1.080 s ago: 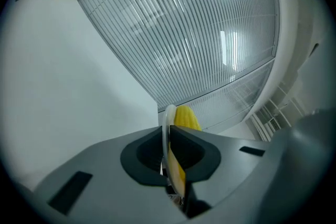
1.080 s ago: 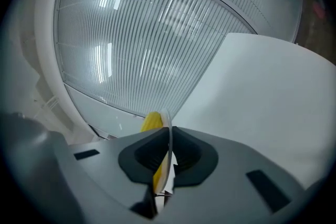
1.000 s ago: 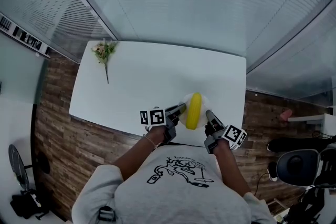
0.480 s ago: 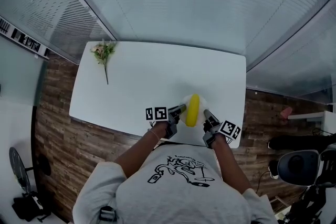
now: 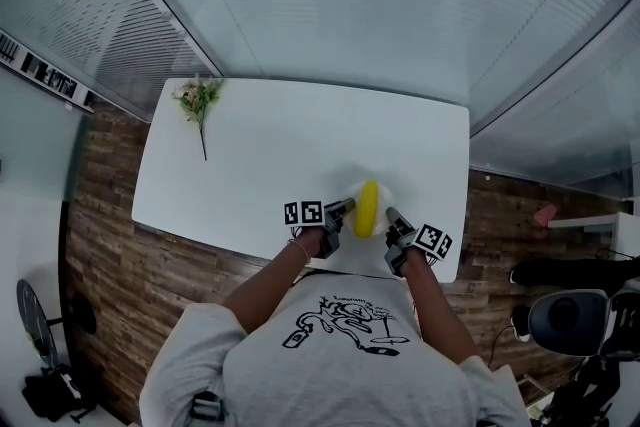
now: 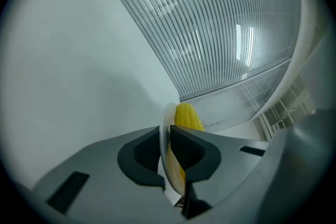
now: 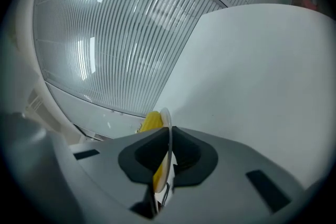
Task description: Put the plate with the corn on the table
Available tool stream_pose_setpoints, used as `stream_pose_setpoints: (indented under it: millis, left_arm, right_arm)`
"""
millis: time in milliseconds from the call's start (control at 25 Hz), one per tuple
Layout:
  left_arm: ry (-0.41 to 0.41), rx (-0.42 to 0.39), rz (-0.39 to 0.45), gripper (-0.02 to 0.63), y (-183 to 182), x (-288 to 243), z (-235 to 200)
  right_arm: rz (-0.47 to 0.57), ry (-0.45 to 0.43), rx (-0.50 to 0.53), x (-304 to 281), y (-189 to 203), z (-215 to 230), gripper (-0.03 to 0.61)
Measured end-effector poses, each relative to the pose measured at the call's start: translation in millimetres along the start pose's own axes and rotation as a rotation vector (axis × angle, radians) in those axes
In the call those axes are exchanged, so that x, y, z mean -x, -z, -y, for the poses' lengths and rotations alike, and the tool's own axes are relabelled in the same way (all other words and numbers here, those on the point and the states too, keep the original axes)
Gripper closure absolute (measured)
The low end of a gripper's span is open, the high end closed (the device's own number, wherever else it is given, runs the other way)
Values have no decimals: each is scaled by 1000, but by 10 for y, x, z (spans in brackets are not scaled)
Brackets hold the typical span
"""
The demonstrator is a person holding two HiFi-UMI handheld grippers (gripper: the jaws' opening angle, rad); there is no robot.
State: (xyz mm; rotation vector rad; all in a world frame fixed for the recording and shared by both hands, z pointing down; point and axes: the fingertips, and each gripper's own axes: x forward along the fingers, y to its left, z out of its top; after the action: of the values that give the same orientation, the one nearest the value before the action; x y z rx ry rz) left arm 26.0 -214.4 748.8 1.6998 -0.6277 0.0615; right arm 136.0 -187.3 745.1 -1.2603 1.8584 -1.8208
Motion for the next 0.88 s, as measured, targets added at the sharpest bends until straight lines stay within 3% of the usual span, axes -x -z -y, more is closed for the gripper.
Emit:
stream_pose_setpoints:
  millis: [880]
  left_arm:
    - [-108,-10,-24,566,31,-157,-428]
  right_arm:
    - [-49,99,-2,-263,55,409,542]
